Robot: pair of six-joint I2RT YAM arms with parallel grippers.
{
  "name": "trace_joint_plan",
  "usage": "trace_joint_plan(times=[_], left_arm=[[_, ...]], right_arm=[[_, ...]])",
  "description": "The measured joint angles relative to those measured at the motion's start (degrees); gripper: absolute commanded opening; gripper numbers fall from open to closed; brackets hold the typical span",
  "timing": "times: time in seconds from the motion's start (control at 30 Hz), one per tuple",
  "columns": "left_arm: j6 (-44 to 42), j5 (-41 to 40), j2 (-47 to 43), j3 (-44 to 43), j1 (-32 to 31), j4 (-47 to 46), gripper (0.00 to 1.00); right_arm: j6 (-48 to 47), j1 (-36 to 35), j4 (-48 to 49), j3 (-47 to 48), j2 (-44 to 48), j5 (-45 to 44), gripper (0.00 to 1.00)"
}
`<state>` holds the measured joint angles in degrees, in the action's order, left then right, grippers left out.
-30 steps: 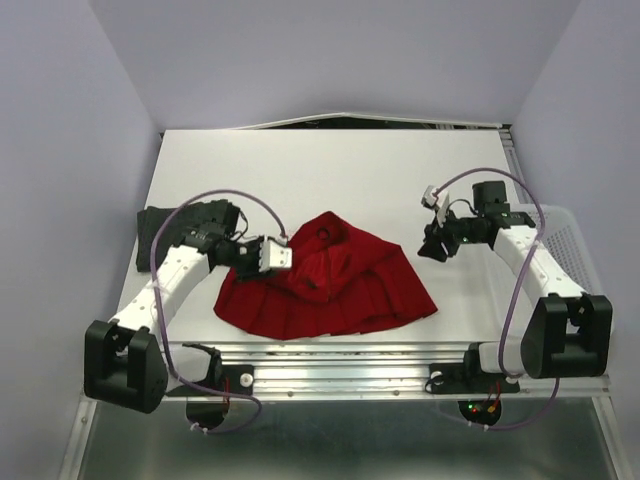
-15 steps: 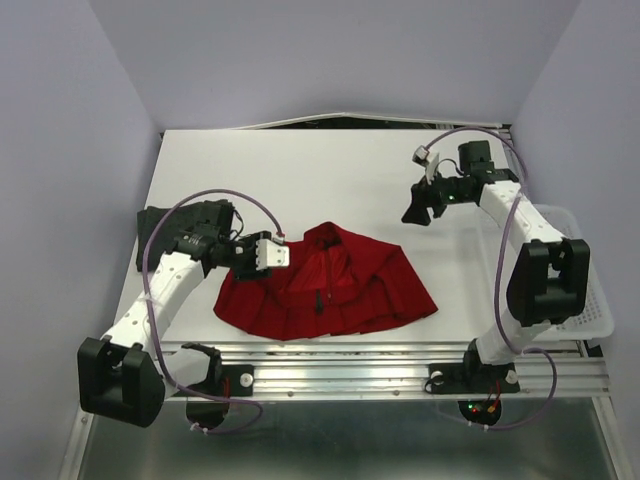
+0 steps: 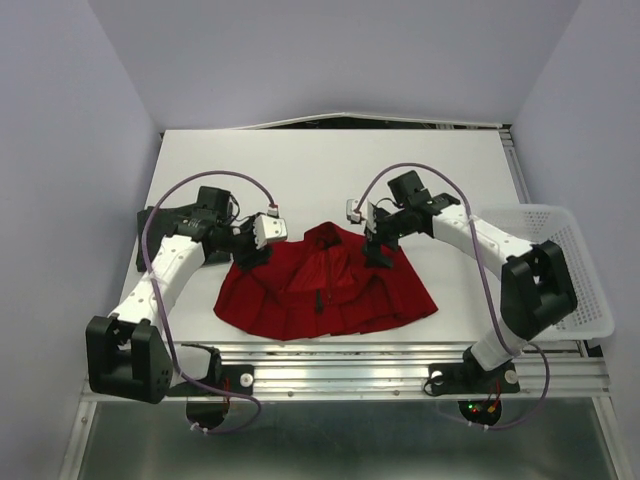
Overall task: Fold and stack the skirts
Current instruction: Flatten the skirt out
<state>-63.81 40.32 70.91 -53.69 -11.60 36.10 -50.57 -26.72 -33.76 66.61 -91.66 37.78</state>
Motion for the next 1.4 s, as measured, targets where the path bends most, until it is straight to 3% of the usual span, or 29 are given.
trace_joint_plan(times=[0.17, 0.23, 0.33, 0.37, 0.5, 0.73, 1.03, 1.27, 1.33, 1.4], left_arm=[[0.66, 0.98, 0.26, -1.22, 1.68, -0.24, 0.60], [0.72, 1.33, 0.33, -1.22, 2.03, -0.20, 0.60], [0.94, 1.84, 0.55, -1.22, 2.49, -0.22, 0.60], [1.01, 1.95, 0.63, -1.22, 2.73, -0.22, 0.60], [1.40, 2.40, 0.87, -1.22, 3.58, -0.33, 0.59], [-1.31, 2.12, 2.38, -1.22, 5.25, 0.17, 0.59], [-21.44, -0.96, 3.10, -0.76, 4.85, 7.85, 0.64], [-26.75, -2.89, 3.28, 2.60, -3.72, 6.69, 0.69], [-26.51, -2.78, 3.61, 2.60, -6.64, 5.75, 0.90], [-25.77, -2.67, 4.02, 2.64, -8.79, 5.07, 0.91]], right_arm=[[-3.72, -2.91, -0.48, 0.48, -3.72, -1.86, 1.00], [-5.03, -4.39, -0.52, 0.48, -4.44, -2.21, 0.95], [-6.51, -5.49, -0.52, 0.59, -5.62, -2.49, 0.62], [-6.84, -5.55, -0.68, 0.83, -6.25, -2.67, 0.43], [-7.85, -5.55, -0.61, 1.70, -7.43, -3.48, 0.03], [-7.63, -5.09, -0.66, 2.99, -6.88, -4.00, 0.01], [-2.12, -0.07, -0.74, 5.86, -1.42, -1.68, 0.01], [0.79, 2.05, -1.20, 6.95, 0.35, -0.15, 0.01], [1.51, 2.05, -1.73, 6.95, 0.35, 0.22, 0.01], [2.01, 2.08, -1.92, 6.95, 0.35, 0.28, 0.01]])
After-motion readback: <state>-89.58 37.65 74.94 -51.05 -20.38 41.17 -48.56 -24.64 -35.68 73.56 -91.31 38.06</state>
